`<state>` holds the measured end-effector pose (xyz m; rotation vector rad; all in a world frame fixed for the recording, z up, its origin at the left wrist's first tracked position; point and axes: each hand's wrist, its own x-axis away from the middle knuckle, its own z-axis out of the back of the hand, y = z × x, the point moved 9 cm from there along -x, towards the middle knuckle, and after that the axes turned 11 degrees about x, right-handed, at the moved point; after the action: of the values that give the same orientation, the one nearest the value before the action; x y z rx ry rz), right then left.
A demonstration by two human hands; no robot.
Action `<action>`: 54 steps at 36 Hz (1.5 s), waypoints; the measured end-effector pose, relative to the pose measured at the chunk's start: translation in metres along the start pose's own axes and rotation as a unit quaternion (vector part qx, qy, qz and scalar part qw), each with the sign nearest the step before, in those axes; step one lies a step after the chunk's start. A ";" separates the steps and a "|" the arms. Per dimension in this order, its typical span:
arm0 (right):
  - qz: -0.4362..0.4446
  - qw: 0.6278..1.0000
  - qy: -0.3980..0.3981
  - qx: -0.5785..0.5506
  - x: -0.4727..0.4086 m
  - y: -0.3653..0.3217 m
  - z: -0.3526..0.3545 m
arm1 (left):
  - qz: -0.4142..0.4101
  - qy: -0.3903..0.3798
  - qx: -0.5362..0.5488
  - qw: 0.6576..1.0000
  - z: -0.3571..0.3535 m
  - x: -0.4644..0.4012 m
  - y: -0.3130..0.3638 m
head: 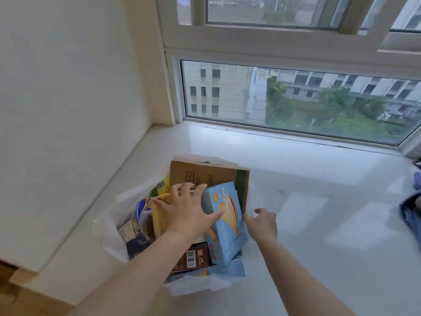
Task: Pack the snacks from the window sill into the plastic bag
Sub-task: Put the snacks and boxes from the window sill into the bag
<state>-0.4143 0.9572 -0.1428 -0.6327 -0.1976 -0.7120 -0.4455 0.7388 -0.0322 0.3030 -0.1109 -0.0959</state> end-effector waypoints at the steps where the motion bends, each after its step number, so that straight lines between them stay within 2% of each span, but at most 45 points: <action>1: 0.009 0.999 -0.022 0.047 -0.004 0.000 -0.006 | -0.001 0.004 0.003 1.000 -0.001 0.000 0.003; 3: 0.040 0.995 -0.037 0.080 -0.009 -0.003 -0.011 | -0.002 0.012 0.004 1.000 -0.002 -0.001 0.003; 6: 0.058 0.996 -0.025 0.057 -0.014 -0.005 -0.007 | -0.003 0.020 0.002 1.000 -0.001 -0.005 -0.003; 12: 0.070 0.991 0.001 -0.111 -0.015 -0.020 0.029 | -0.008 0.009 0.018 1.000 0.000 -0.023 -0.004; 14: 0.077 0.989 -0.002 -0.126 -0.014 -0.021 0.039 | -0.002 0.000 0.039 0.999 0.001 -0.029 -0.005; 19: 0.132 0.988 0.046 -0.070 0.000 -0.021 0.071 | 0.003 -0.001 0.035 0.999 -0.001 -0.033 0.002; 22: 0.217 0.972 0.089 0.017 0.026 -0.051 0.072 | -0.035 0.005 0.016 0.999 -0.006 -0.023 0.024; 24: 0.239 0.966 0.095 0.002 0.038 -0.061 0.062 | -0.071 0.009 0.017 0.997 -0.012 -0.014 0.044; 27: 0.198 0.975 0.075 -0.068 0.032 -0.044 0.054 | -0.094 0.001 -0.019 0.995 -0.020 -0.011 0.057; 31: 0.150 0.984 0.028 -0.087 0.013 -0.023 0.058 | -0.107 -0.014 -0.043 0.993 -0.021 -0.020 0.055; 34: 0.047 0.992 0.019 -0.117 -0.008 0.003 0.056 | -0.109 -0.014 -0.036 0.993 -0.019 -0.021 0.050; 36: -0.054 0.991 -0.040 -0.113 -0.014 0.027 0.036 | -0.107 -0.016 -0.034 0.993 -0.020 -0.018 0.049; 38: -0.154 0.963 -0.140 -0.172 -0.006 0.045 0.008 | -0.107 -0.015 -0.030 0.994 -0.022 -0.017 0.049; 40: -0.205 0.918 -0.221 -0.259 0.005 0.048 -0.013 | -0.108 -0.023 -0.001 0.994 -0.024 -0.018 0.049; 41: -0.207 0.903 -0.244 -0.287 0.006 0.045 -0.019 | -0.108 -0.032 0.025 0.993 -0.026 -0.020 0.049; 43: -0.190 0.904 -0.238 -0.299 0.000 0.039 -0.017 | -0.107 -0.046 0.060 0.991 -0.028 -0.023 0.049; 50: -0.054 0.928 -0.077 -0.360 -0.022 -0.026 0.069 | -0.120 -0.061 0.069 0.988 -0.034 -0.029 0.058; 54: 0.009 0.895 -0.063 -0.441 -0.011 -0.063 0.098 | -0.136 -0.061 0.058 0.987 -0.042 -0.027 0.079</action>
<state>-0.4605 0.9855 -0.0391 -1.5524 0.0292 -0.7284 -0.4611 0.8294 -0.0503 0.4280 -0.1974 -0.3794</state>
